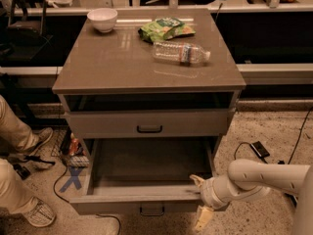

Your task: Open middle drawer

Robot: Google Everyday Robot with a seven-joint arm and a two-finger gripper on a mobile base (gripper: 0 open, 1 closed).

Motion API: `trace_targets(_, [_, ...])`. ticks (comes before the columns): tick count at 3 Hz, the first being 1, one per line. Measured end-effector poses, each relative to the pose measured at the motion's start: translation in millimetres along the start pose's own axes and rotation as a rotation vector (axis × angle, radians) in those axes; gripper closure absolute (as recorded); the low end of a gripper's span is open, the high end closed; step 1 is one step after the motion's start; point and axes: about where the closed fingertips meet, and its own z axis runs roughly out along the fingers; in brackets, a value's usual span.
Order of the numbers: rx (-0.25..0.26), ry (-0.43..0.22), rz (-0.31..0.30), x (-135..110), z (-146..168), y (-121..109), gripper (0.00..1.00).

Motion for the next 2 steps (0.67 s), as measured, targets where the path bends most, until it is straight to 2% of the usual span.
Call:
trace_targets(1, [-0.003,-0.001,0.019,9.2,-8.6,12.0,0.18])
trace_targets(2, [-0.009,-0.004,0.036,17.6,-11.2,20.3,0.42])
